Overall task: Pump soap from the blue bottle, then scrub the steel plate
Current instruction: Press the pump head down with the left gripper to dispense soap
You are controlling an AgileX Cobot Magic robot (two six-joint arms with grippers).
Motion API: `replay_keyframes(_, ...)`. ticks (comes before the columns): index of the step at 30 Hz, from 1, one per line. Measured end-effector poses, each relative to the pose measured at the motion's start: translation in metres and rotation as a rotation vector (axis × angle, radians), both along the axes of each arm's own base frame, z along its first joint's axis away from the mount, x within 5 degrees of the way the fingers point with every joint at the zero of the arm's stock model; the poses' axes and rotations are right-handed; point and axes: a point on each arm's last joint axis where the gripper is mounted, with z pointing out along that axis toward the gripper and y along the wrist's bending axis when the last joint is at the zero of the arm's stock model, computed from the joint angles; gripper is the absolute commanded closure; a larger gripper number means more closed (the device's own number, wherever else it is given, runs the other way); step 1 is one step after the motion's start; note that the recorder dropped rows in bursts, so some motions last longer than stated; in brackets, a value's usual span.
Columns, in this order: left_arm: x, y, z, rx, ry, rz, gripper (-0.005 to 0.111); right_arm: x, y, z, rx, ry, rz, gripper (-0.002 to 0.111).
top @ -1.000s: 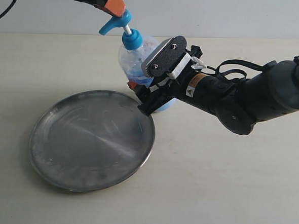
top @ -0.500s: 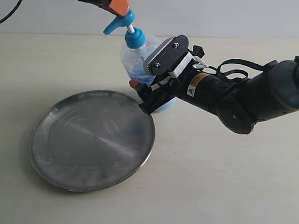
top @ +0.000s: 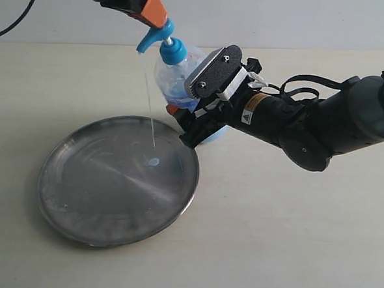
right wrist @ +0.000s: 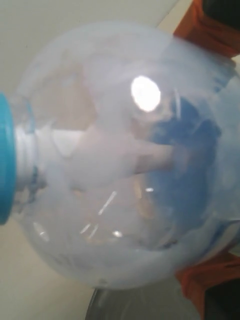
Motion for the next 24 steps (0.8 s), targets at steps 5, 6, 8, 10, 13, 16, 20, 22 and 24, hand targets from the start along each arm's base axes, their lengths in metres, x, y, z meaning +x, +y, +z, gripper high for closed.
replay_keyframes(5, 0.003, -0.002, -0.005, 0.004, 0.013, 0.000, 0.106, 0.000, 0.000, 0.000, 0.002, 0.002, -0.001, 0.108)
replay_keyframes(6, 0.004, -0.003, -0.007, 0.001, 0.019, 0.001, 0.106, 0.000, 0.000, 0.000, 0.004, 0.003, -0.002, 0.108)
replay_keyframes(8, 0.006, -0.004, -0.010, -0.002, 0.029, 0.003, 0.106, 0.001, -0.001, 0.000, 0.007, 0.006, -0.006, 0.108)
replay_keyframes(10, 0.008, -0.005, -0.012, -0.004, 0.032, 0.006, 0.106, 0.001, -0.001, 0.000, 0.009, 0.009, -0.009, 0.108)
replay_keyframes(13, 0.010, -0.006, -0.015, -0.005, 0.036, 0.007, 0.106, 0.001, -0.001, 0.000, 0.014, 0.015, -0.016, 0.108)
replay_keyframes(16, 0.011, -0.007, -0.015, -0.011, 0.033, 0.011, 0.106, 0.001, -0.001, 0.000, 0.017, 0.017, -0.018, 0.108)
replay_keyframes(20, 0.012, -0.008, -0.020, -0.022, 0.037, 0.023, 0.106, 0.001, -0.001, 0.000, 0.021, 0.020, -0.023, 0.108)
replay_keyframes(22, 0.012, -0.008, -0.020, -0.027, 0.033, 0.027, 0.106, 0.001, -0.002, 0.000, 0.024, 0.023, -0.026, 0.108)
replay_keyframes(24, 0.013, -0.008, -0.020, -0.031, 0.028, 0.031, 0.106, 0.001, -0.002, 0.000, 0.026, 0.024, -0.030, 0.108)
